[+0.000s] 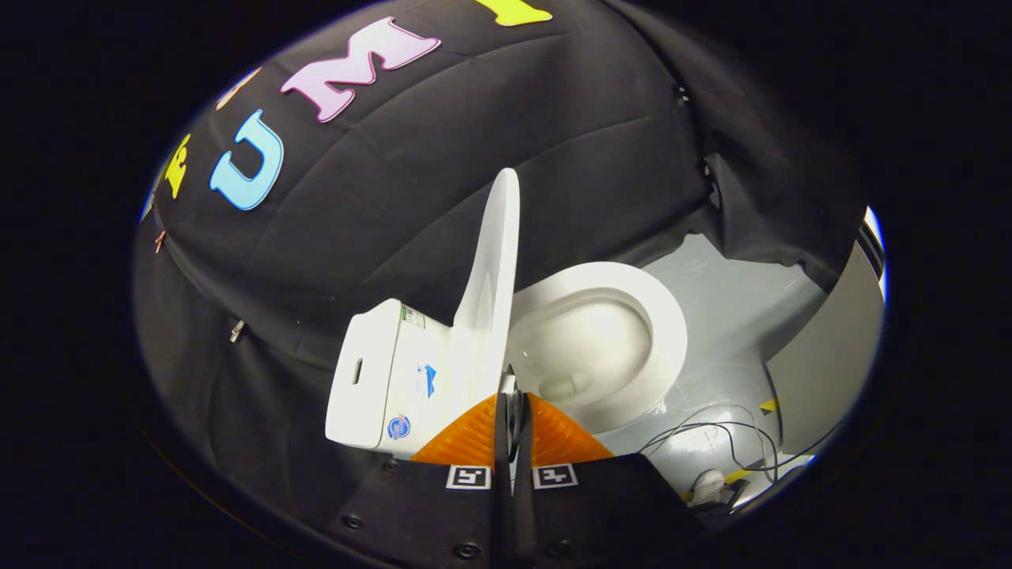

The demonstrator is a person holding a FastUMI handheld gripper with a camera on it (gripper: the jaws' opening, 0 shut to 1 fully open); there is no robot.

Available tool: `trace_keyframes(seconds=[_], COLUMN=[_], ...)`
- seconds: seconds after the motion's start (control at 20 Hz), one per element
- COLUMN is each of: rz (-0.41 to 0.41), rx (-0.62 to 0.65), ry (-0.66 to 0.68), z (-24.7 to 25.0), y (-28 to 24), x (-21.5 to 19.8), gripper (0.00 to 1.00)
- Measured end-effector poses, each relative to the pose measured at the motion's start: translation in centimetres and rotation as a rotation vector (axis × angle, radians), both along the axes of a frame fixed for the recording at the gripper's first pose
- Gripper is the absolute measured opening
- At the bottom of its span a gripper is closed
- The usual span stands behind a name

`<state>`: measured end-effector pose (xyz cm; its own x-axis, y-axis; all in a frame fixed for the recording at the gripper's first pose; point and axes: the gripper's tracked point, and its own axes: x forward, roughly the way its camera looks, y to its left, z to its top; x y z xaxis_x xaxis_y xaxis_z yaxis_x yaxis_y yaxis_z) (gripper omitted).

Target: Open the toilet lid.

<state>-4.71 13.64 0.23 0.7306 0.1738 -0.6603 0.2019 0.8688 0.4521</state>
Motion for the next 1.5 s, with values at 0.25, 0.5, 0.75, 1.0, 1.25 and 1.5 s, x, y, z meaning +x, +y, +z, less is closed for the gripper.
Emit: trace_keyframes(seconds=[0.25, 0.5, 0.75, 1.0, 1.25, 1.5], rz=[0.012, 0.022, 0.041, 0.064, 0.106, 0.122], rx=[-0.053, -0.106, -0.17, -0.244, -0.313, -0.371], ry=[-0.016, -0.02, -0.023, -0.036, -0.058, -0.066], z=[1.4, 2.6, 4.2, 5.7, 6.8, 7.3], y=[2.0, 4.1, 7.2, 10.5, 14.3, 17.7], x=[0.0, 0.1, 0.1, 0.2, 0.3, 0.4], gripper=[0.05, 0.05, 0.05, 0.05, 0.05, 0.05])
